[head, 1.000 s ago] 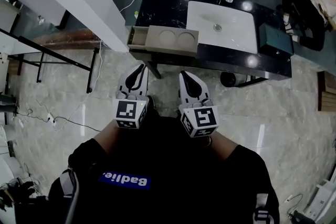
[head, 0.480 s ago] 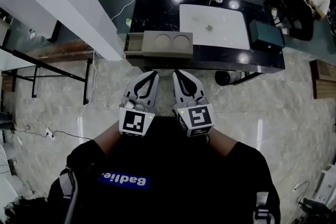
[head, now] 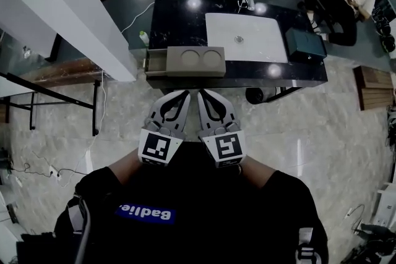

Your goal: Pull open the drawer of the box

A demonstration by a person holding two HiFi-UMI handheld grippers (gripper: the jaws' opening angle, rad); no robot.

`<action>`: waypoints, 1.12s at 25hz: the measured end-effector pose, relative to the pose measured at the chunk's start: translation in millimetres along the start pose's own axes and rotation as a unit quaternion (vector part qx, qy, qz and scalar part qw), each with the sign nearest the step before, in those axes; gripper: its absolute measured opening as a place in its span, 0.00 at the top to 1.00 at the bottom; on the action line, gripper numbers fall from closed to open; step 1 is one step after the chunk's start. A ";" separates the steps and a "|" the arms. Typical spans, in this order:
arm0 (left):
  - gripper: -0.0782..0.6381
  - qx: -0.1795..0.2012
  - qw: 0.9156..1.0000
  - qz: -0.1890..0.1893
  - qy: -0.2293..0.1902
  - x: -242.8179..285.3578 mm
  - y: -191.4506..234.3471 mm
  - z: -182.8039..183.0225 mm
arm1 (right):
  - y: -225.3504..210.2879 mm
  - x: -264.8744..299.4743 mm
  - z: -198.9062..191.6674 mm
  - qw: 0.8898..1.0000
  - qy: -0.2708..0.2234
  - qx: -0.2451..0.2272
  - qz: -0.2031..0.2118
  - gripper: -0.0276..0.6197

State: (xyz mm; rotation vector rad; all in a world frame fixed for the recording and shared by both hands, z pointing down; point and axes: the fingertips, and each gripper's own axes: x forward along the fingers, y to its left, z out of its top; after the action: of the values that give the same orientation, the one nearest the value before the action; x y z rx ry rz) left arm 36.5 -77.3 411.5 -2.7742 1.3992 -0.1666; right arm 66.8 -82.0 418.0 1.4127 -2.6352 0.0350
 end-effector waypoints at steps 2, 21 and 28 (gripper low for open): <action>0.89 -0.005 1.000 0.004 0.009 0.4 5.9 1.1 | 2.3 2.0 3.2 1.000 -0.010 0.000 -0.004 0.96; 0.89 -0.030 0.999 0.014 0.035 -21.8 -0.6 0.3 | 24.6 -8.5 9.5 1.000 -0.025 0.003 0.008 0.96; 0.89 -0.027 0.999 0.030 0.031 -22.9 4.9 0.9 | 24.1 -6.1 12.2 1.000 -0.022 -0.007 0.014 0.96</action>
State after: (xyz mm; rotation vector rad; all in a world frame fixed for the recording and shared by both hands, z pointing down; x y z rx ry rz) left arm 19.1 -61.9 408.4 -2.7897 1.5204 -0.2191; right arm 48.6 -64.6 406.2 1.3871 -2.6854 -0.0108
